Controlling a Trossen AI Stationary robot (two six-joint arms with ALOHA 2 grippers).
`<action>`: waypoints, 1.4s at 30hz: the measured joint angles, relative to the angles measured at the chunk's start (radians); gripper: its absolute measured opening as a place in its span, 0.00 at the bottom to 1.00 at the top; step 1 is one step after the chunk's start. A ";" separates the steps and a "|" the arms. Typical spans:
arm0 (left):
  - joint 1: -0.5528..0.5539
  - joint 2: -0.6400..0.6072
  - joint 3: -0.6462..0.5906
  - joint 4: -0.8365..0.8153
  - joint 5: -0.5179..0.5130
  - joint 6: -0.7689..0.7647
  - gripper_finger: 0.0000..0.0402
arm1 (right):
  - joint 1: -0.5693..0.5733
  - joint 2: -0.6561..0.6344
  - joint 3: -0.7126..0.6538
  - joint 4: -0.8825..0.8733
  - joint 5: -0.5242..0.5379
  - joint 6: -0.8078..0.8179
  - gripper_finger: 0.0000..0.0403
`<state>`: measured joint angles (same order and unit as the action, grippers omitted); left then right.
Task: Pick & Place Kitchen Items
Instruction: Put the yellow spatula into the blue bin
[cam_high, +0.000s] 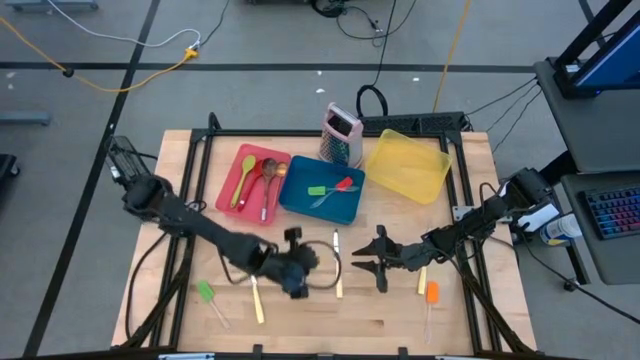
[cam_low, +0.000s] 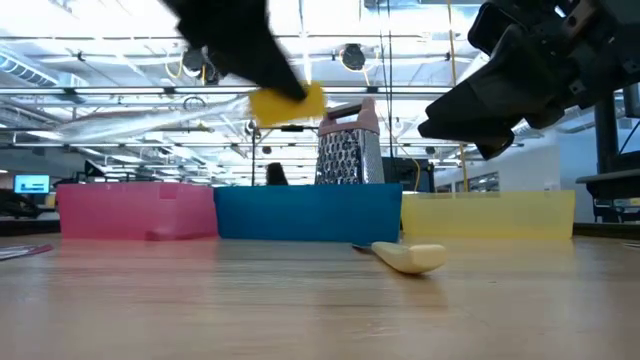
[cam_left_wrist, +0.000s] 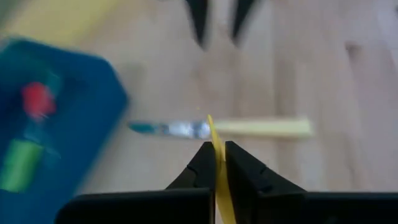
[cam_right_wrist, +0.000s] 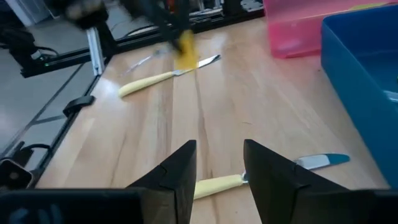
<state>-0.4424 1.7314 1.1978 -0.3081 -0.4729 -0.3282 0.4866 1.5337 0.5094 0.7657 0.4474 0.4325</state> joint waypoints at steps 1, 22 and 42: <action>0.020 -0.014 0.001 0.002 -0.006 0.034 0.02 | 0.000 0.000 0.000 0.000 0.004 0.000 0.31; 0.584 0.092 0.001 0.330 0.222 0.789 0.05 | 0.000 0.000 0.000 -0.023 0.054 -0.026 0.31; 0.621 0.272 0.006 0.257 0.342 0.834 0.18 | -0.004 0.000 0.000 -0.039 0.106 -0.116 0.31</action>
<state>0.1791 2.0035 1.2041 -0.0512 -0.1314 0.5060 0.4825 1.5341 0.5093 0.7268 0.5537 0.3163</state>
